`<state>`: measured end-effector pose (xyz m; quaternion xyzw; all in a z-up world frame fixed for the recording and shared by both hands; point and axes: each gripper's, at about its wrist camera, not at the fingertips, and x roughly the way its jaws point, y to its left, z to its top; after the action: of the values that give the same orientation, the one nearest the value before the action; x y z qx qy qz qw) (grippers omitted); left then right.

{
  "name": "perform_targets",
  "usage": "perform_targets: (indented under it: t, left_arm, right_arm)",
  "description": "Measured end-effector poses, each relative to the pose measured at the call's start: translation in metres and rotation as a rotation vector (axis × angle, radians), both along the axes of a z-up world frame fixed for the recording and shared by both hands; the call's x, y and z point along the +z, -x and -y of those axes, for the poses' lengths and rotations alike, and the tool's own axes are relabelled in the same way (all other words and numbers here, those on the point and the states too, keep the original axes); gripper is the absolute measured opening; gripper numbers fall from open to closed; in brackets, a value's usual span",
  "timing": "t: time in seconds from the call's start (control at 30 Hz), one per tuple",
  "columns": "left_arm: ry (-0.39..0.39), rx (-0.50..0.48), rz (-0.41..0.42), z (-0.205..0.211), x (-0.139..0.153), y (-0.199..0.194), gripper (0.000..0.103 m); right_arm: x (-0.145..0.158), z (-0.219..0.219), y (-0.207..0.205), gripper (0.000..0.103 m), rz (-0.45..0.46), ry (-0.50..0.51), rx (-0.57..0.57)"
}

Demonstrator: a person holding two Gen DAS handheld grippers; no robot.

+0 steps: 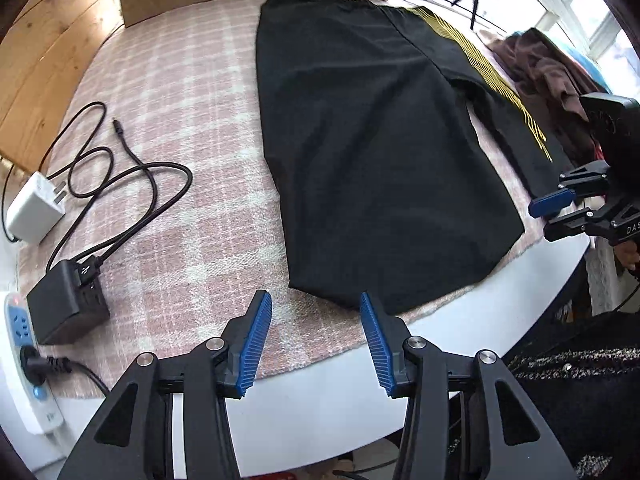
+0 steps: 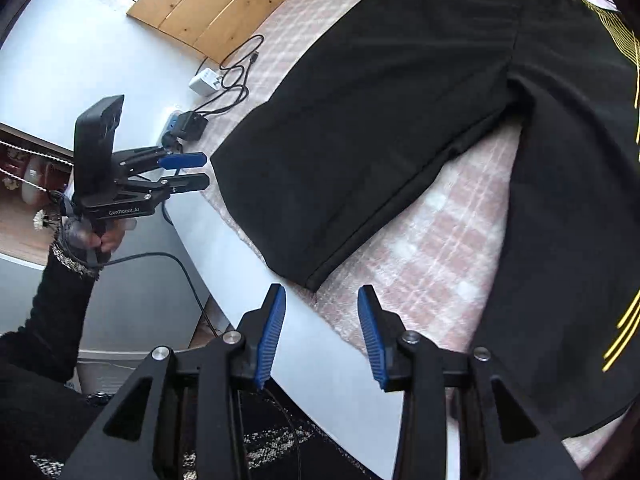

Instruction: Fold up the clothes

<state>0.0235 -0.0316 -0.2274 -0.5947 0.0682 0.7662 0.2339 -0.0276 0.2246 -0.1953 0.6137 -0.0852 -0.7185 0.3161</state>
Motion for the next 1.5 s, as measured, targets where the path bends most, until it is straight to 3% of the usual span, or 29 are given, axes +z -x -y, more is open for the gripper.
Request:
perform_targets:
  t: [0.1, 0.3, 0.33, 0.37, 0.4, 0.5, 0.57, 0.6, 0.7, 0.77, 0.83, 0.9, 0.97, 1.0, 1.13, 1.2, 1.23, 1.27, 1.3, 1.37, 1.43, 1.5]
  left_arm:
    - [-0.029, -0.078, 0.013, 0.005, -0.008, 0.001, 0.044]
    - [-0.079, -0.171, -0.003, 0.0, -0.011, 0.007, 0.041]
    - [-0.102, -0.177, 0.008, -0.001, -0.007, 0.008, 0.035]
    - [-0.124, -0.184, 0.021, -0.002, -0.004, 0.009, 0.027]
    - [-0.15, -0.198, 0.031, -0.002, 0.003, 0.008, 0.011]
    - [-0.187, -0.216, 0.027, 0.004, 0.029, 0.0, 0.008]
    - [-0.172, -0.218, 0.015, 0.009, 0.041, -0.005, 0.01]
    - [-0.147, -0.211, 0.015, 0.009, 0.039, -0.004, 0.01]
    - [-0.059, -0.187, 0.016, 0.008, 0.029, 0.0, 0.016]
    - [-0.067, -0.153, 0.03, 0.011, 0.025, 0.004, 0.017]
    - [-0.075, -0.161, 0.027, 0.009, 0.02, 0.007, 0.037]
    - [-0.073, -0.176, 0.024, 0.006, 0.014, 0.008, 0.044]
    - [-0.059, -0.196, 0.025, 0.004, 0.008, 0.008, 0.044]
    - [-0.052, -0.206, 0.025, 0.003, 0.005, 0.008, 0.044]
    - [-0.098, -0.249, 0.045, 0.002, 0.003, 0.007, 0.044]
    - [-0.102, -0.268, 0.07, 0.001, 0.004, 0.007, 0.036]
    - [-0.104, -0.278, 0.082, 0.0, 0.004, 0.007, 0.022]
    - [-0.106, -0.288, 0.094, -0.001, 0.004, 0.008, 0.015]
    - [-0.125, -0.293, 0.106, 0.002, 0.012, 0.008, 0.008]
    - [-0.157, -0.305, 0.105, 0.009, 0.034, 0.005, 0.008]
    - [-0.123, -0.307, 0.076, 0.015, 0.049, 0.0, 0.01]
    - [-0.114, -0.303, 0.075, 0.01, 0.044, 0.001, 0.017]
  right_arm:
    - [-0.005, 0.019, -0.009, 0.038, -0.052, -0.026, -0.051]
    - [-0.007, 0.045, -0.011, 0.038, -0.143, -0.09, -0.046]
    - [-0.006, 0.04, -0.008, 0.029, -0.119, -0.064, -0.057]
    - [-0.006, 0.035, -0.005, 0.009, -0.094, -0.037, -0.069]
    - [-0.004, 0.026, -0.003, 0.006, -0.06, 0.024, -0.1]
    - [0.006, -0.012, 0.0, 0.006, 0.066, 0.309, -0.256]
    - [0.008, -0.034, -0.005, 0.006, 0.098, 0.388, -0.335]
    - [0.007, -0.039, -0.008, 0.006, 0.101, 0.359, -0.351]
    - [-0.012, -0.029, -0.015, 0.009, 0.145, 0.131, -0.304]
    - [-0.024, -0.02, -0.02, 0.015, 0.186, 0.002, -0.268]
    - [-0.022, -0.013, -0.024, 0.018, 0.17, -0.026, -0.253]
    - [-0.014, -0.012, -0.025, 0.022, 0.123, -0.026, -0.254]
    - [-0.009, -0.01, -0.023, 0.037, 0.095, -0.028, -0.255]
    - [-0.006, -0.007, -0.022, 0.04, 0.077, -0.037, -0.251]
    - [-0.01, 0.005, -0.022, 0.041, 0.042, -0.087, -0.219]
    - [-0.018, 0.015, -0.019, 0.041, 0.059, -0.078, -0.204]
    - [-0.02, 0.018, -0.019, 0.037, 0.071, -0.063, -0.197]
    - [-0.019, 0.017, -0.019, 0.015, 0.078, -0.035, -0.192]
    - [-0.016, 0.015, -0.019, 0.004, 0.077, 0.0, -0.195]
    - [-0.006, 0.007, -0.019, 0.003, 0.062, 0.067, -0.218]
    - [0.003, -0.004, -0.018, 0.003, 0.055, 0.116, -0.258]
    - [0.004, -0.008, -0.019, 0.004, 0.061, 0.077, -0.26]
